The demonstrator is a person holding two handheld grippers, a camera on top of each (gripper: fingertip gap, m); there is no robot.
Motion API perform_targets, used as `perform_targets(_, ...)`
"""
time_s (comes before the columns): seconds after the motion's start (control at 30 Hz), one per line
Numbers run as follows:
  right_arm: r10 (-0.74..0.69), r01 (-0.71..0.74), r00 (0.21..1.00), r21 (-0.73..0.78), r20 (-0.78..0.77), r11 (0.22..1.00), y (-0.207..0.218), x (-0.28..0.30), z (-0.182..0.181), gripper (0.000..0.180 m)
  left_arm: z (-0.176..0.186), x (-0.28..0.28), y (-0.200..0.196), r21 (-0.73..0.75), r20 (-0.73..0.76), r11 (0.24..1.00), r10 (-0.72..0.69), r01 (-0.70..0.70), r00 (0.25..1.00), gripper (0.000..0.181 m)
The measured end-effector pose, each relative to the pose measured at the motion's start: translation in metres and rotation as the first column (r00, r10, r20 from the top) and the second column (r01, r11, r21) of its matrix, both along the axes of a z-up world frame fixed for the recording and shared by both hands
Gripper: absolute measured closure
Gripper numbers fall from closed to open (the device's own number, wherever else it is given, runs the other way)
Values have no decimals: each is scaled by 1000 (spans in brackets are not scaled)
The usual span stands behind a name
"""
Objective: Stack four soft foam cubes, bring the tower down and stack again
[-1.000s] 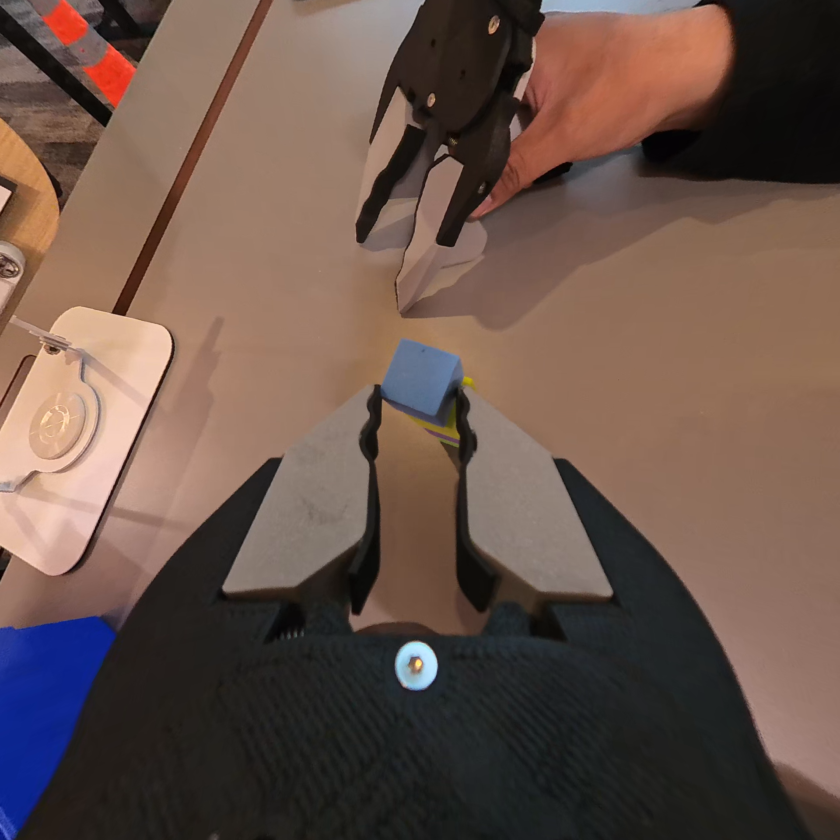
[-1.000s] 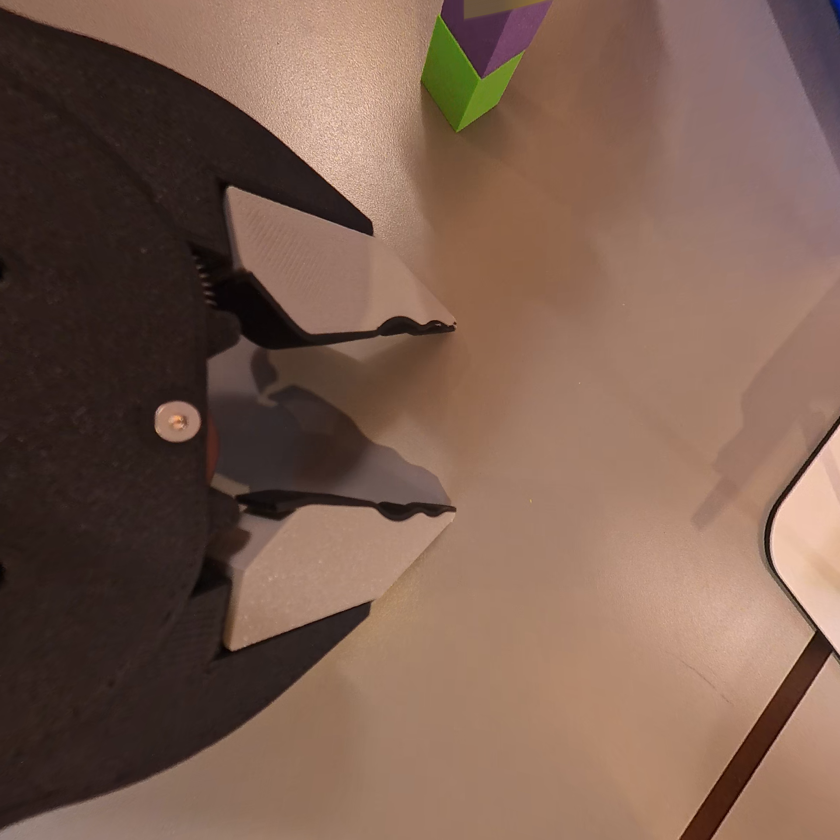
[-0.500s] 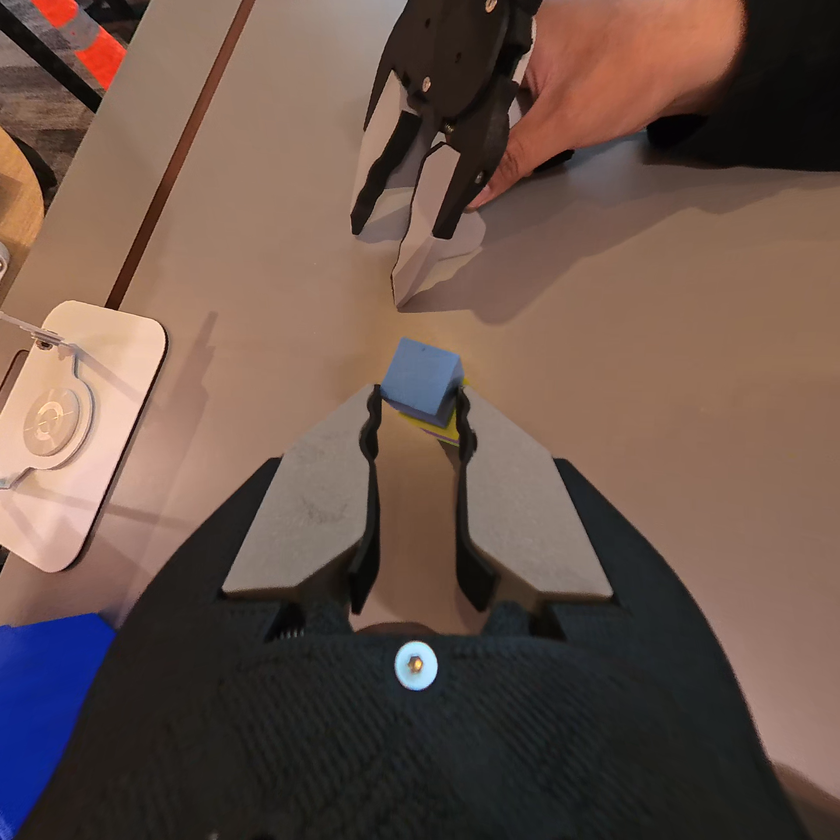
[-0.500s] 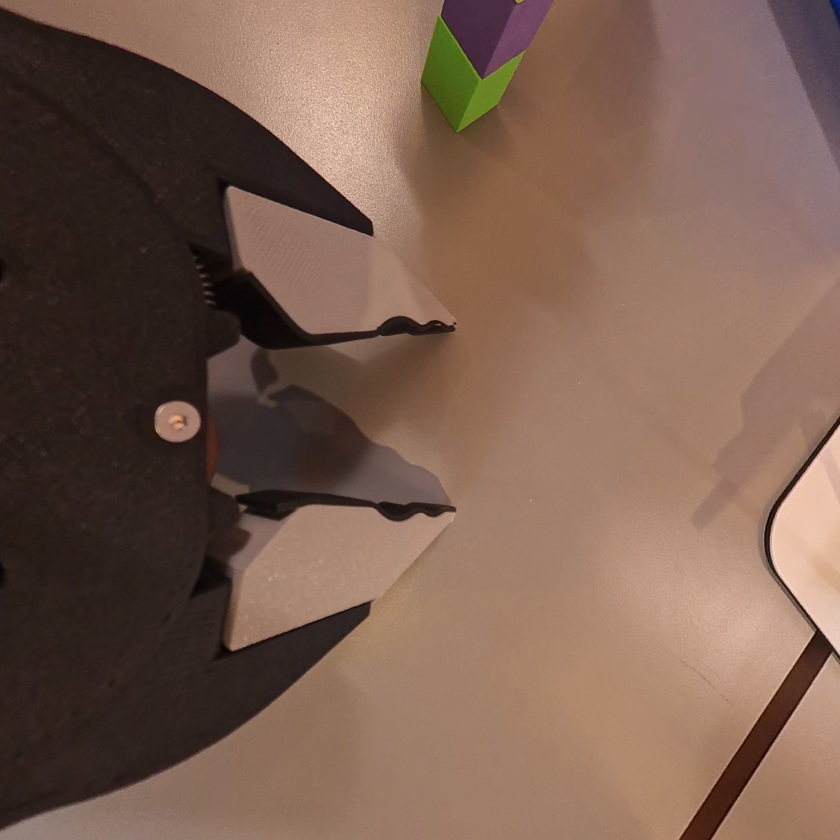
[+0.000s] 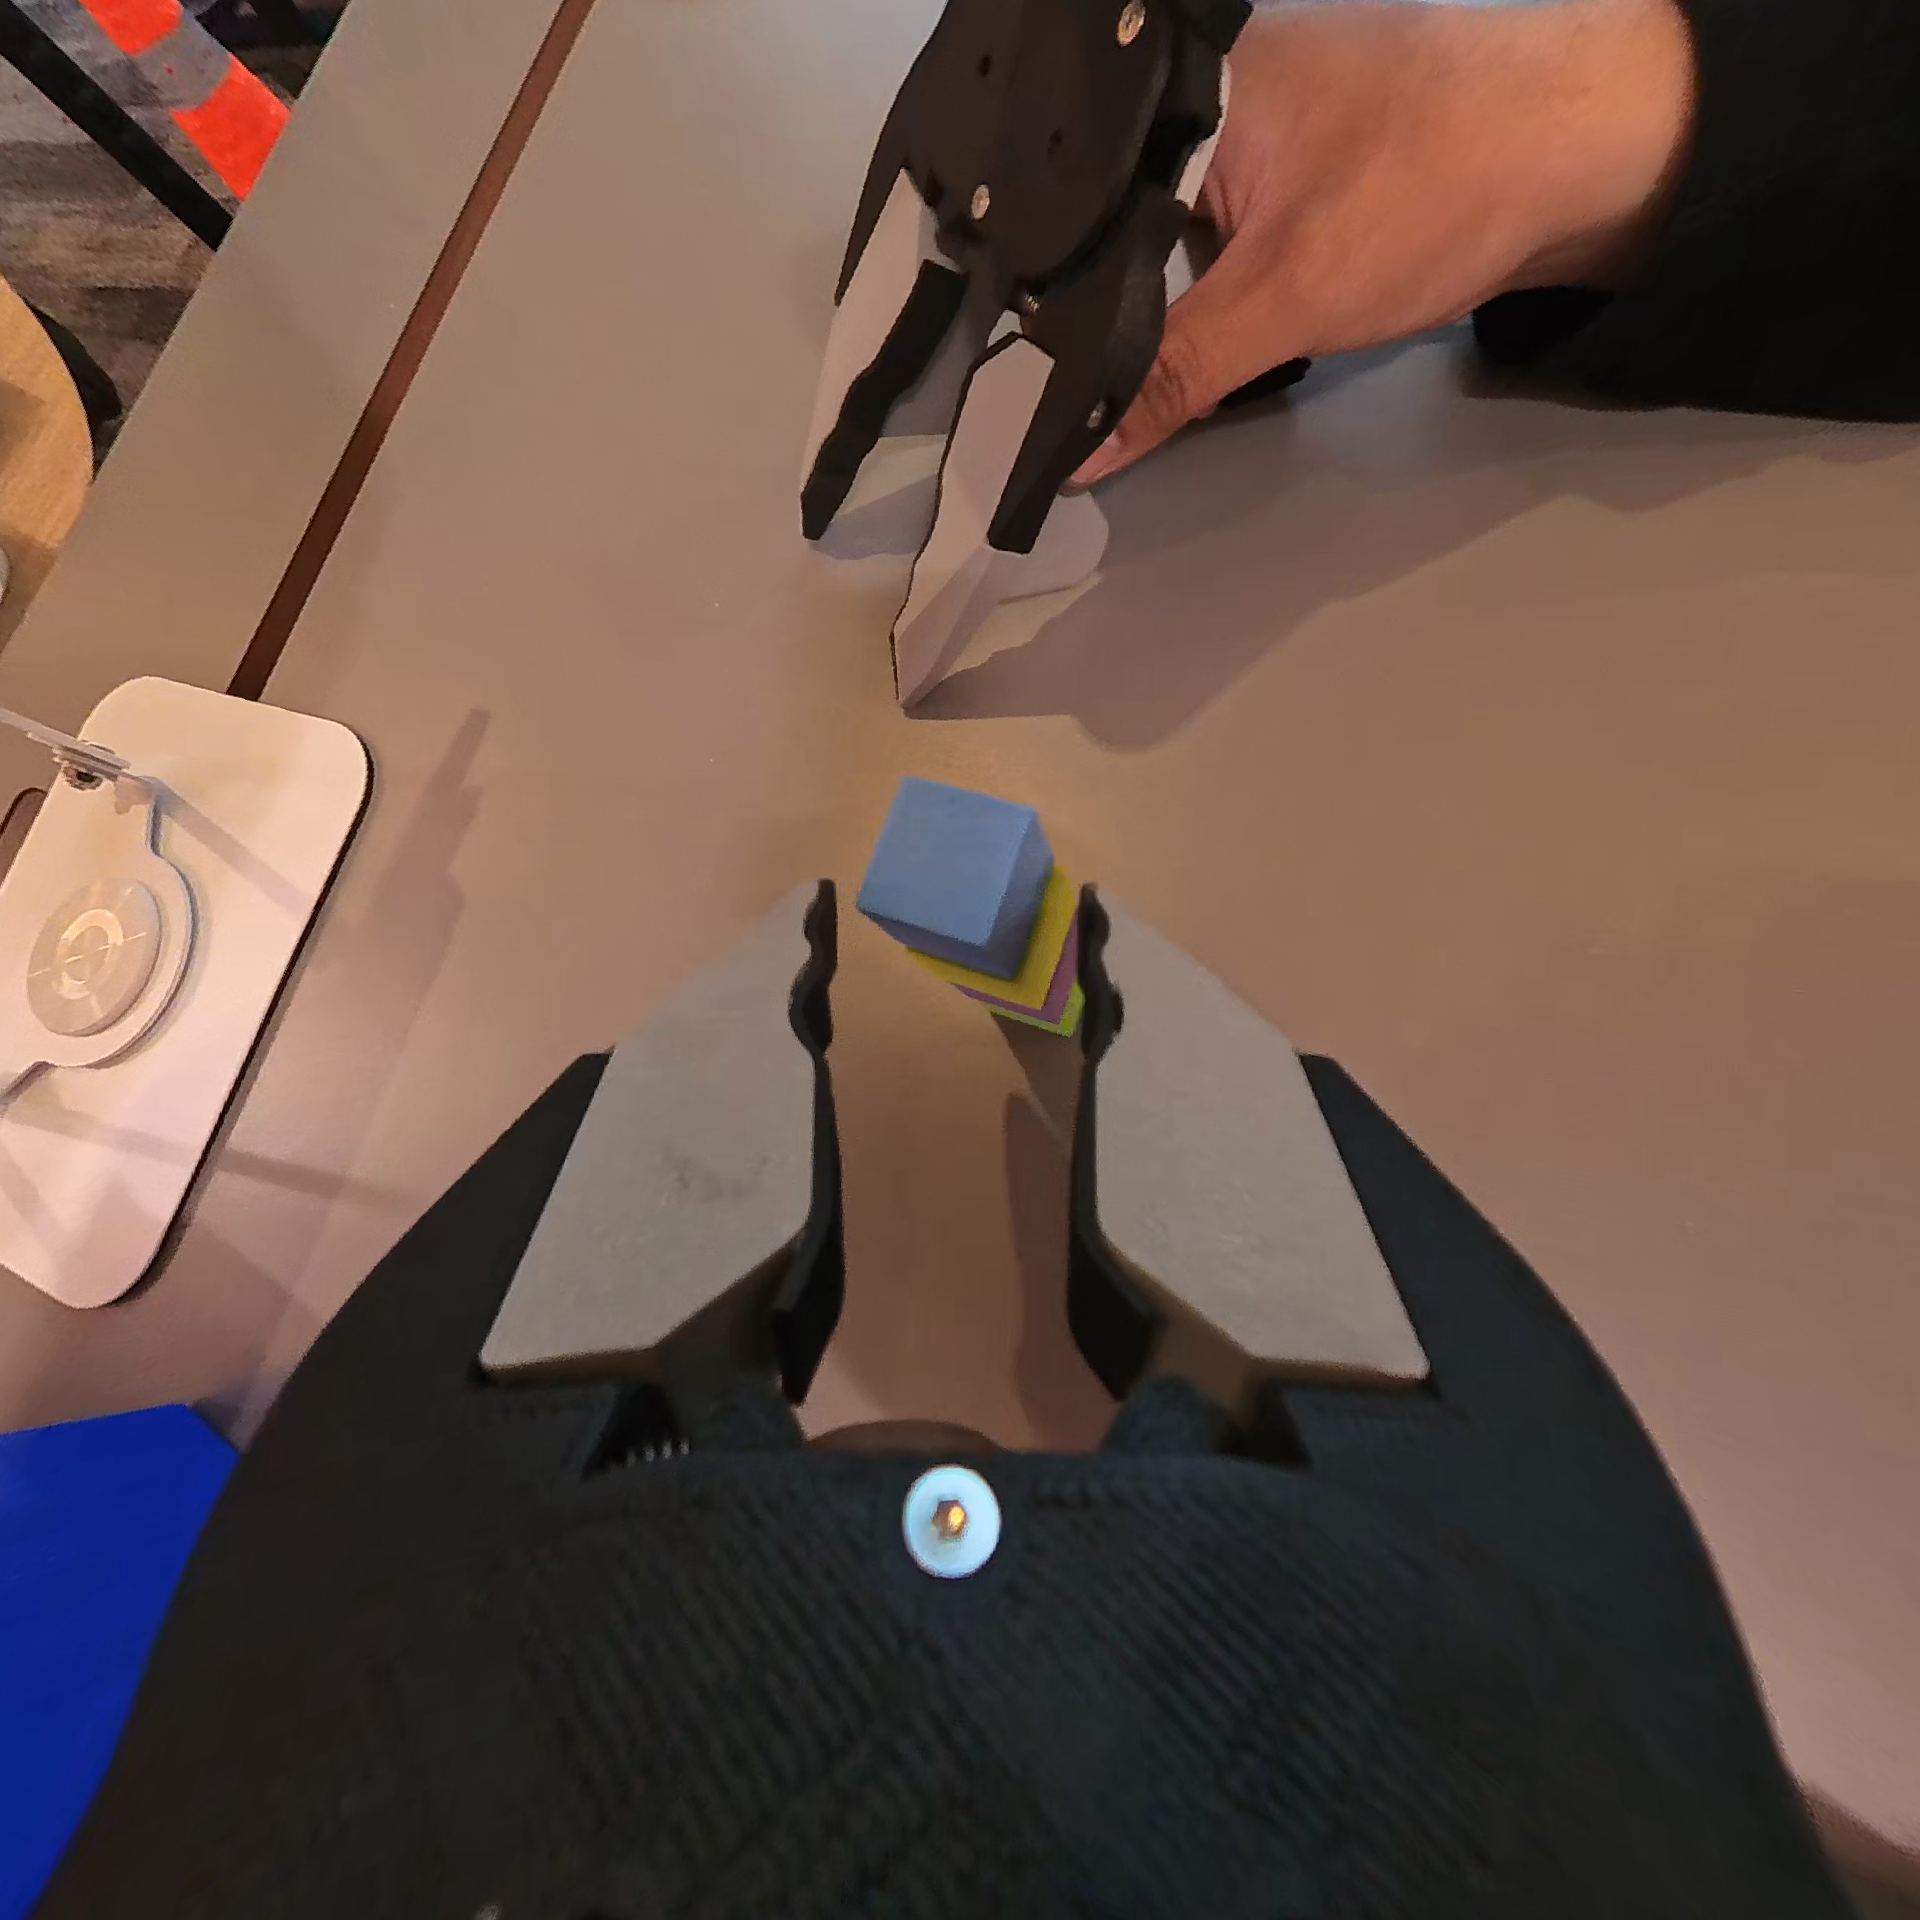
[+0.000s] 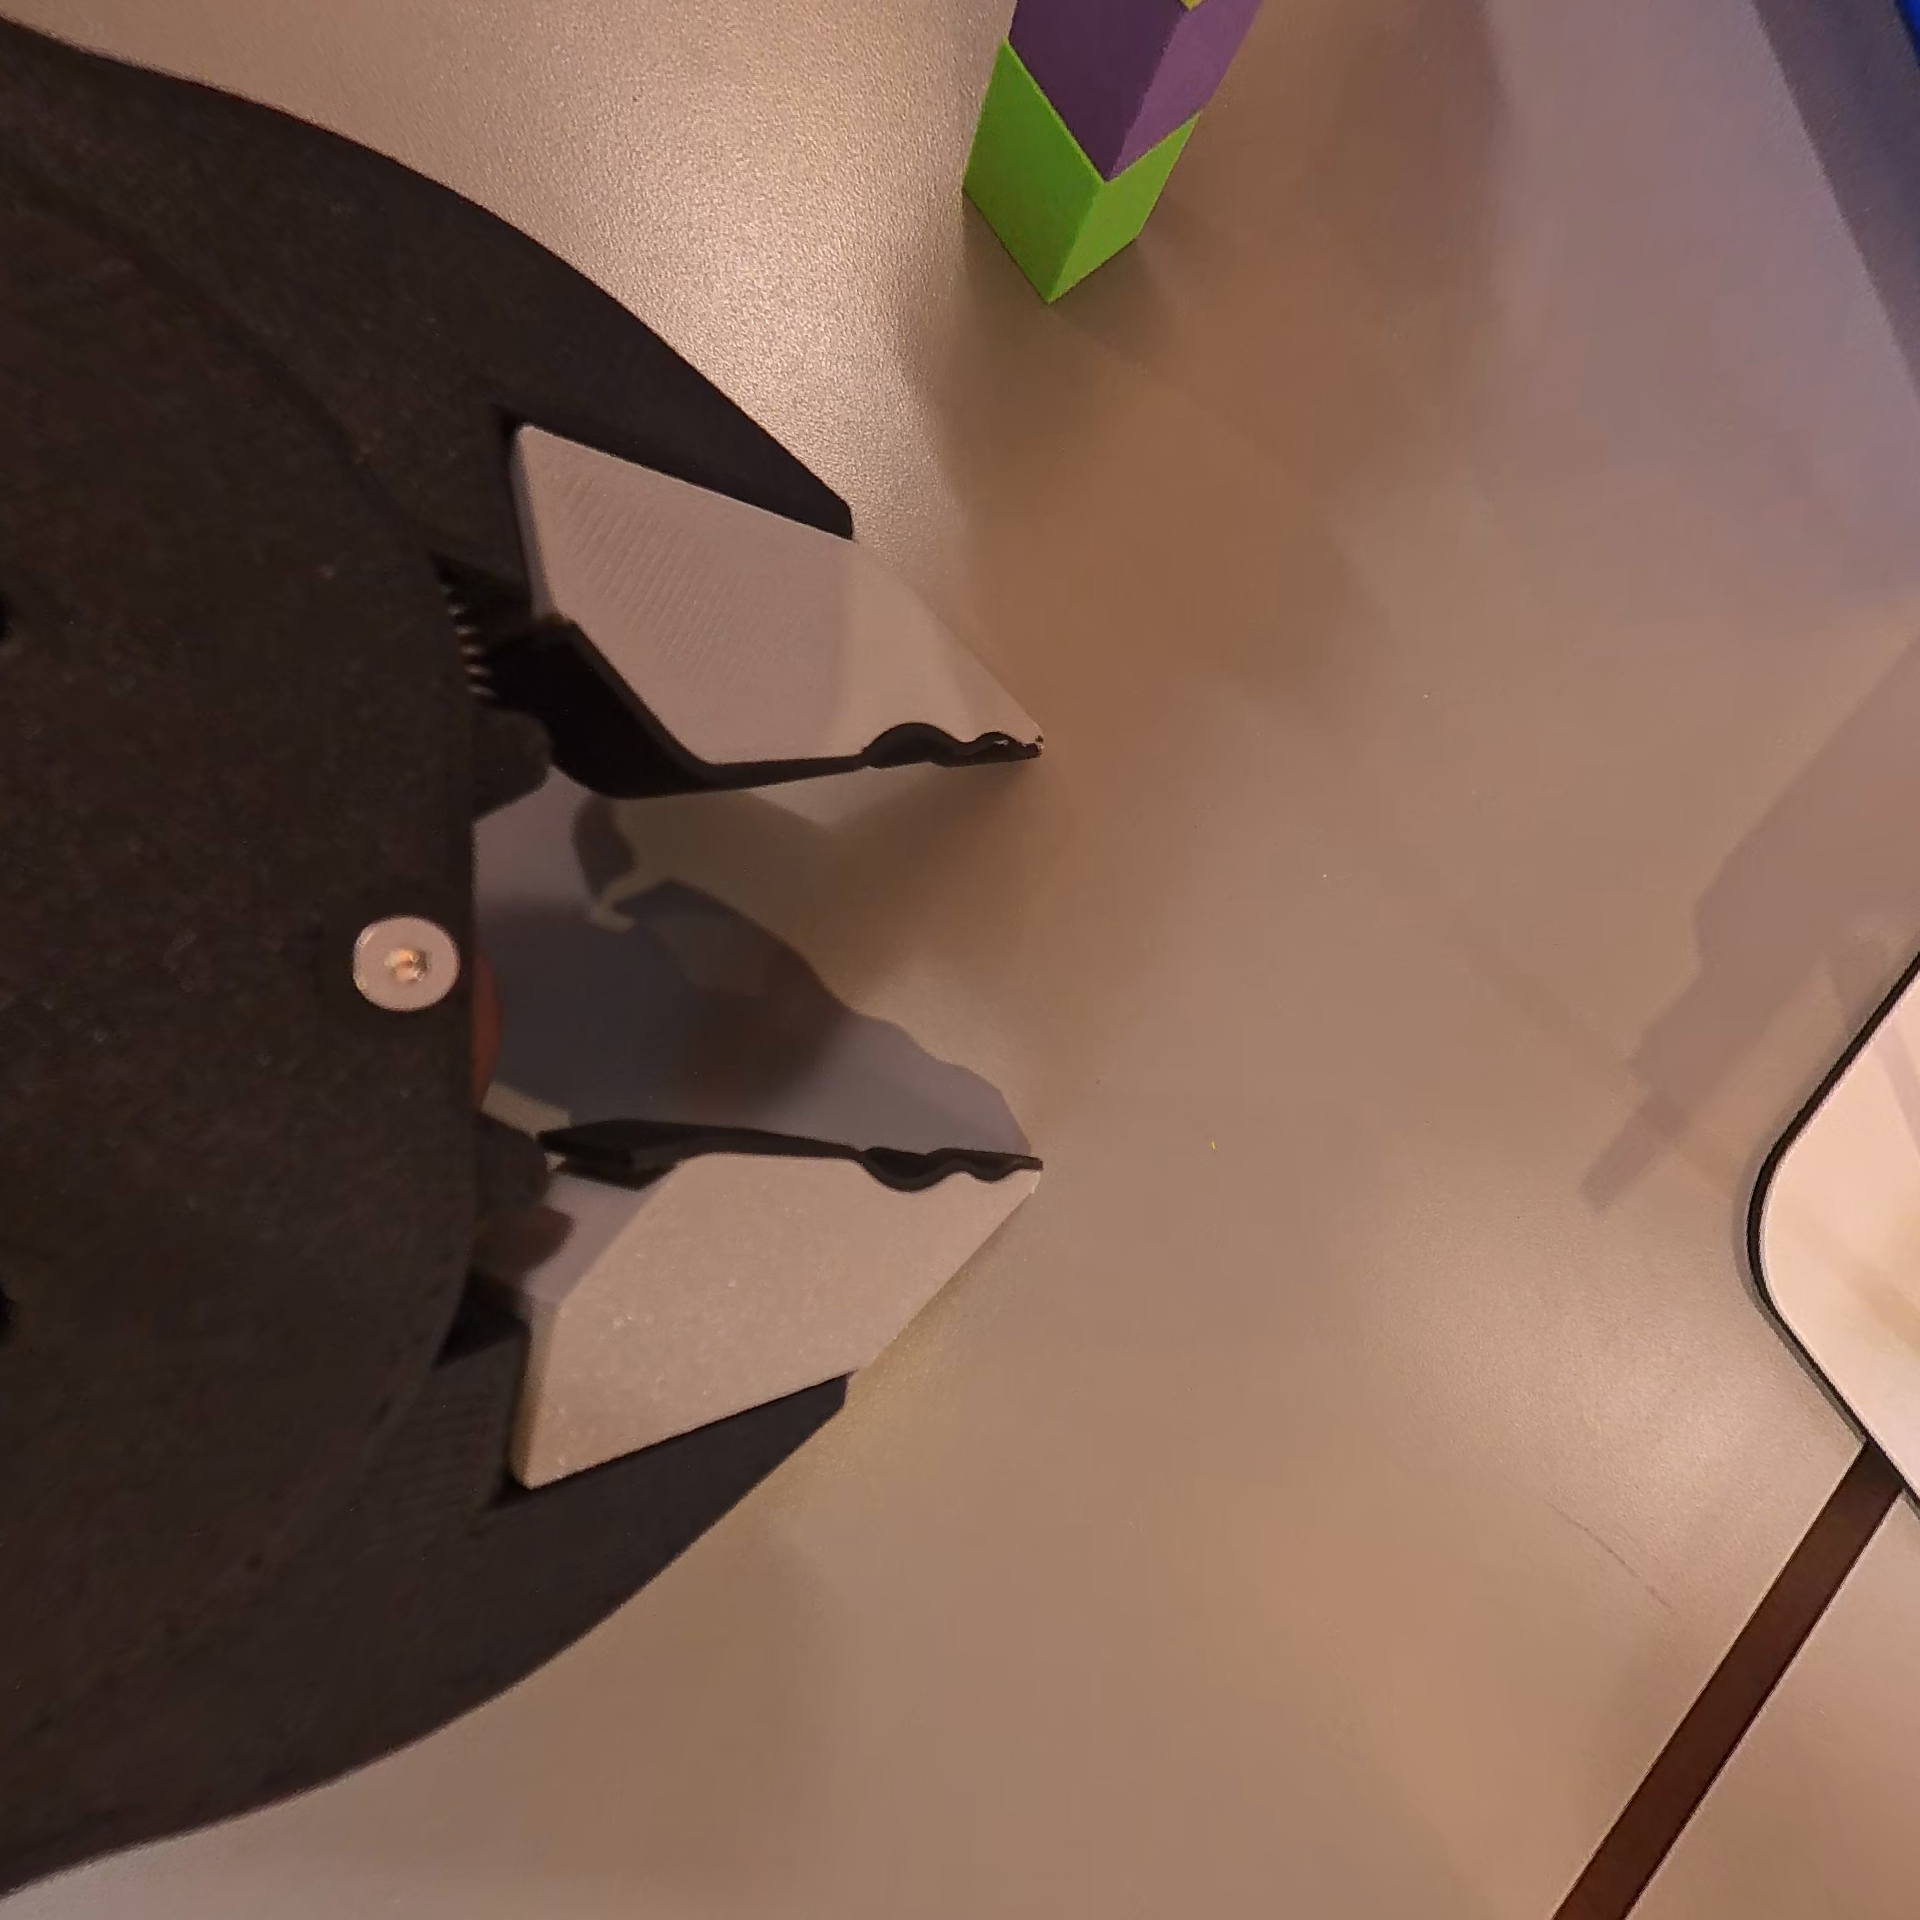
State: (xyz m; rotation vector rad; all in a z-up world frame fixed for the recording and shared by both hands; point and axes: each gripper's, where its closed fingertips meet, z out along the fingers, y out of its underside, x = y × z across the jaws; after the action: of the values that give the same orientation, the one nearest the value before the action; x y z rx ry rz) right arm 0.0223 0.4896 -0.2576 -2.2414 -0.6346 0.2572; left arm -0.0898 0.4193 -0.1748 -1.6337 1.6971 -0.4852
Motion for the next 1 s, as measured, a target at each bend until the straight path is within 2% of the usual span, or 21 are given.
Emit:
perform_targets(0.23,0,0,1000,0,0,1000,0,0,0,107,10,-3,3,7,52,1000,16,-17,999,122)
perform_targets(0.4,0,0,1000,0,1,1000,0,0,0,107,43,-9,17,14,209,995,95,-100,973,118)
perform_targets(0.47,0,0,1000,0,1,1000,0,0,0,107,58,-12,15,-3,270,995,94,-97,958,130)
perform_targets(0.57,0,0,1000,0,1,1000,0,0,0,107,66,-12,-12,-5,296,1000,-24,27,955,170)
perform_targets(0.6,0,0,1000,0,1,1000,0,0,0,107,65,-11,-21,-8,286,998,-64,69,956,180)
perform_targets(0.7,0,0,1000,0,1,1000,0,0,0,107,51,-8,-46,-48,221,985,-152,166,964,181)
perform_targets(0.8,0,0,1000,1,1,1000,0,0,0,107,16,-9,-65,-111,71,966,-226,233,971,181)
perform_targets(1.0,1,-1,1000,1,2,1000,0,-1,0,107,-52,-15,-75,-166,-229,956,-276,242,933,181)
